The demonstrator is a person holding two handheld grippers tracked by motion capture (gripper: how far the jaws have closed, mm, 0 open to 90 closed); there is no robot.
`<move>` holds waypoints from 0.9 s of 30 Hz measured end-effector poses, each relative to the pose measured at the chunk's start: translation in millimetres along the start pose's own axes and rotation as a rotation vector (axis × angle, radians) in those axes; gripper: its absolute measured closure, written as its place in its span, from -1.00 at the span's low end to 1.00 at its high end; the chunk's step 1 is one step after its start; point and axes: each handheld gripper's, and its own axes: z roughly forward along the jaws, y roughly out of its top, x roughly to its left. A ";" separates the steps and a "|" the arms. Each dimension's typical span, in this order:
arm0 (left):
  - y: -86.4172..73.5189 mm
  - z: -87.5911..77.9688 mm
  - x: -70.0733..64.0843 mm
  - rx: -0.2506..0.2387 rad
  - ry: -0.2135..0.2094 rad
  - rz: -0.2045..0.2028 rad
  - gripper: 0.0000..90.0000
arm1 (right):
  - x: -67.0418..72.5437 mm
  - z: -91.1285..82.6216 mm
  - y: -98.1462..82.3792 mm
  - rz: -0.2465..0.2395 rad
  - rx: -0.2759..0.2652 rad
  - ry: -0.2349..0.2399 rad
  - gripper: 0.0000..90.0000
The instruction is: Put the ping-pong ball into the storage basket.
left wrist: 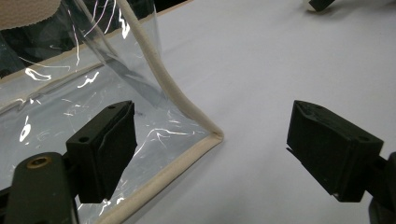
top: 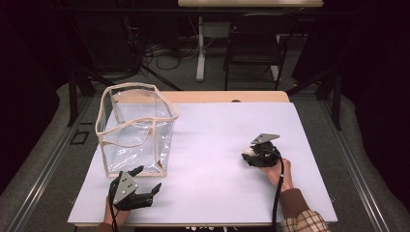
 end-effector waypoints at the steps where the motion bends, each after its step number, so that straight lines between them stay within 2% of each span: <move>1: 0.0 0.0 0.0 0.000 0.000 0.000 -0.65 | 0.3 0.3 -0.1 0.000 -0.023 0.002 0.12; 2: 0.0 -0.1 0.0 0.000 0.001 0.000 -0.65 | 0.3 -1.2 0.6 -0.004 -0.008 0.001 0.12; 27: 0.2 0.0 -0.3 0.000 0.002 0.002 -0.65 | 2.6 -19.2 9.8 -0.021 -0.043 -0.010 0.12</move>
